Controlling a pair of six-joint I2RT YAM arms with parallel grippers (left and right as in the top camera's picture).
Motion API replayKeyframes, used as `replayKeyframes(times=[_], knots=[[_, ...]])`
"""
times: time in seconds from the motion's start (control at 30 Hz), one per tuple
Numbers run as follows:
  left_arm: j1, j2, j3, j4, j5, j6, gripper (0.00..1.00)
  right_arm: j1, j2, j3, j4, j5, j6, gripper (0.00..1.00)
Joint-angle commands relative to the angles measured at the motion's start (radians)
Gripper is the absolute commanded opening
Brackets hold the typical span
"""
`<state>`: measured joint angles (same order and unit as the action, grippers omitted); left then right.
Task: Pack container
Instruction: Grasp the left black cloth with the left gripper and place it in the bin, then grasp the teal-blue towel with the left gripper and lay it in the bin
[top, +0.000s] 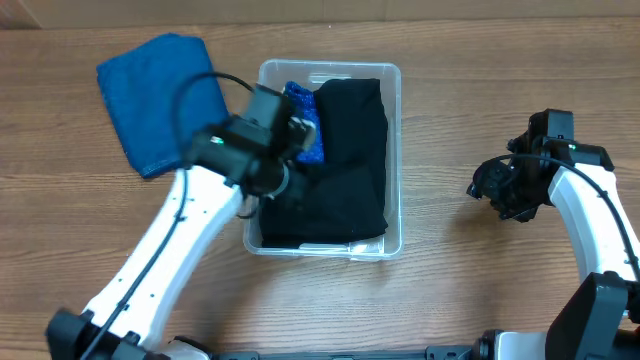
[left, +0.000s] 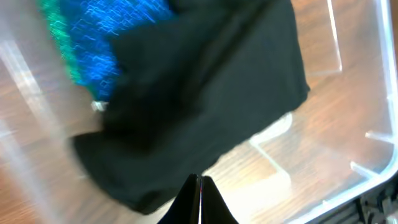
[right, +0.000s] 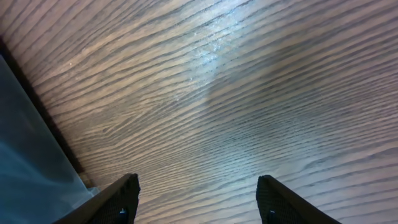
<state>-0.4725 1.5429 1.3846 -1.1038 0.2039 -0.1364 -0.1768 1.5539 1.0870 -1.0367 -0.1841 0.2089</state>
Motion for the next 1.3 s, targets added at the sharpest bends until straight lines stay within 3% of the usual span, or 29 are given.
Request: replayKeyframes(times=[0.0, 0.1, 0.17, 0.27, 0.37, 0.43, 0.47, 0.5, 0.6, 0.73, 0.83, 0.97, 1.07, 1.27], knots=[[-0.041, 0.091, -0.085, 0.149, 0.023, -0.087, 0.04, -0.002, -0.006, 0.003, 0.000, -0.004, 0.005, 0.64], [-0.030, 0.269, -0.088, 0.252, 0.084, -0.182, 0.06, -0.002, -0.006, 0.003, -0.009, -0.004, 0.003, 0.65], [-0.019, 0.350, -0.083, 0.266, 0.153, -0.190, 0.15, -0.002, -0.006, 0.003, -0.010, -0.004, 0.001, 0.64], [0.023, 0.360, -0.020, 0.246, 0.156, -0.193, 0.19, -0.002, -0.006, 0.003, -0.009, -0.004, 0.001, 0.65], [0.050, 0.339, 0.217, 0.034, 0.150, -0.113, 0.21, -0.002, -0.006, 0.003, -0.012, -0.003, -0.003, 0.65], [0.064, 0.293, 0.427, -0.121, 0.023, -0.088, 0.28, -0.002, -0.006, 0.003, -0.012, -0.003, -0.003, 0.66], [0.087, 0.263, 0.531, -0.182, -0.073, -0.088, 0.50, -0.002, -0.006, 0.003, -0.012, -0.003, -0.003, 0.74], [0.118, 0.240, 0.600, -0.206, -0.150, -0.089, 0.98, -0.002, -0.006, 0.003, -0.012, -0.003, -0.003, 0.82], [0.322, 0.185, 0.717, -0.207, -0.207, -0.103, 1.00, -0.002, -0.006, 0.003, -0.011, -0.003, -0.003, 1.00], [0.732, 0.261, 0.716, -0.169, -0.090, -0.165, 1.00, -0.002, -0.006, 0.003, -0.009, -0.003, -0.003, 1.00], [0.897, 0.416, 0.716, -0.117, -0.014, -0.167, 1.00, -0.002, -0.006, 0.003, -0.008, -0.003, -0.003, 1.00], [1.010, 0.671, 0.716, -0.006, 0.132, -0.045, 1.00, -0.002, -0.006, 0.003, -0.008, -0.003, -0.008, 1.00], [1.032, 0.835, 0.716, 0.060, 0.139, -0.024, 1.00, -0.002, -0.006, 0.003, -0.016, -0.004, -0.023, 1.00], [1.008, 0.951, 0.716, 0.232, 0.423, 0.078, 1.00, -0.002, -0.006, 0.003, -0.015, -0.003, -0.022, 1.00]])
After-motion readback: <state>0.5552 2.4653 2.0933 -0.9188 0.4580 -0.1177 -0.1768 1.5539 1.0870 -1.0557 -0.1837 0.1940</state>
